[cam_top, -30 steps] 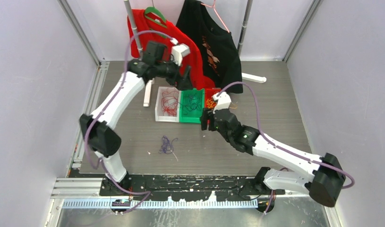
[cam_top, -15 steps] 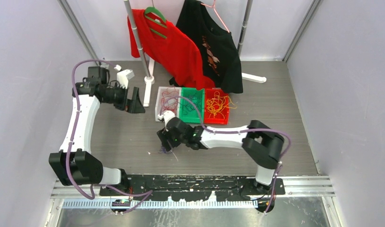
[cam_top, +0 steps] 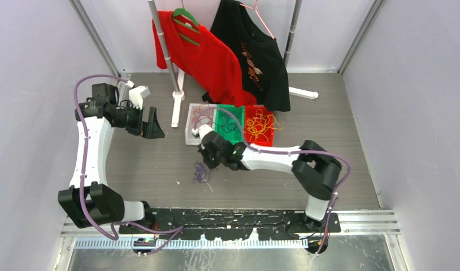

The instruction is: Untangle the cables

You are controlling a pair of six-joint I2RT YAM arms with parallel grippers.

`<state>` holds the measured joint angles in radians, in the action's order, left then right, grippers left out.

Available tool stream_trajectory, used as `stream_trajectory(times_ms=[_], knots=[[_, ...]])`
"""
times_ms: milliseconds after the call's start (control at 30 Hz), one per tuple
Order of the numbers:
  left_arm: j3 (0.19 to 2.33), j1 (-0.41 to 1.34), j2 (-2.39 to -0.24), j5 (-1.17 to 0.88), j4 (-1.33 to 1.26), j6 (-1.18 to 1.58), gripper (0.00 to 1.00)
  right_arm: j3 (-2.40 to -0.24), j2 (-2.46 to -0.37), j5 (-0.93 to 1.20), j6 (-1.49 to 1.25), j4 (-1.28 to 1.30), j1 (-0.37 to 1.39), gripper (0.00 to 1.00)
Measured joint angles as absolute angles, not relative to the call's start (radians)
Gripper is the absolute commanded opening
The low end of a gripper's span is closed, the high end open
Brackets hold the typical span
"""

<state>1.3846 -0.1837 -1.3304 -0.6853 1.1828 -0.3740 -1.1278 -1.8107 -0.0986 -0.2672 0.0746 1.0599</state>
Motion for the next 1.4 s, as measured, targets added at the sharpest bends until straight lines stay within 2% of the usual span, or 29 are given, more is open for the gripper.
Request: stream_trajectory(times_ms=[133,167,233,267,300,400,567,700,800,867,933,967,1067,1100,1233,1400], knots=[[1.385,-0.185,-1.334,-0.685,1.182,-0.376,0.93,-1.129,-1.676,-0.077,-0.267,0.105,0.978,0.02],[1.385,-0.185,-1.335,-0.685,1.182,-0.376,0.93,-1.132,-1.637,-0.071,-0.268,0.107,0.955,0.13],[1.385,-0.185,-1.336,-0.685,1.182,-0.378,0.93,-1.147,-1.583,-0.060,-0.266,0.109,0.918,0.57],[1.385,-0.185,-1.336,-0.685,1.182,-0.379,0.93,-1.157,-1.562,-0.055,-0.269,0.109,0.902,0.67],[1.385,-0.186,-1.336,-0.685,1.182,-0.380,0.93,-1.164,-1.550,-0.046,-0.273,0.106,0.892,0.72],[1.385,-0.186,-1.336,-0.685,1.180,-0.383,0.93,-1.159,-1.550,-0.016,-0.274,0.087,0.913,0.80],[1.384,-0.186,-1.336,-0.685,1.179,-0.383,0.94,-1.140,-1.673,-0.005,-0.272,0.075,1.052,0.81],[1.384,-0.186,-1.336,-0.685,1.179,-0.384,0.94,-1.144,-1.818,-0.022,-0.277,0.085,1.131,0.77],[1.384,-0.186,-1.336,-0.685,1.179,-0.384,0.94,-1.161,-1.900,-0.059,-0.278,0.102,1.148,0.68],[1.384,-0.186,-1.336,-0.685,1.179,-0.386,0.94,-1.184,-1.919,-0.094,-0.271,0.101,1.151,0.58],[1.384,-0.186,-1.335,-0.685,1.179,-0.392,0.94,-1.198,-1.923,-0.123,-0.265,0.101,1.151,0.40],[1.384,-0.186,-1.333,-0.685,1.179,-0.395,0.94,-1.200,-1.923,-0.136,-0.264,0.100,1.151,0.29],[1.383,-0.186,-1.329,-0.685,1.179,-0.402,0.94,-1.199,-1.923,-0.170,-0.259,0.100,1.151,0.05],[1.383,-0.186,-1.328,-0.685,1.179,-0.402,0.94,-1.198,-1.923,-0.179,-0.257,0.101,1.151,0.02],[1.383,-0.190,-1.328,-0.685,1.180,-0.403,0.94,-1.197,-1.897,-0.192,-0.255,0.141,1.135,0.01],[1.383,-0.192,-1.328,-0.685,1.179,-0.402,0.94,-1.210,-1.760,-0.174,-0.253,0.213,1.056,0.01]])
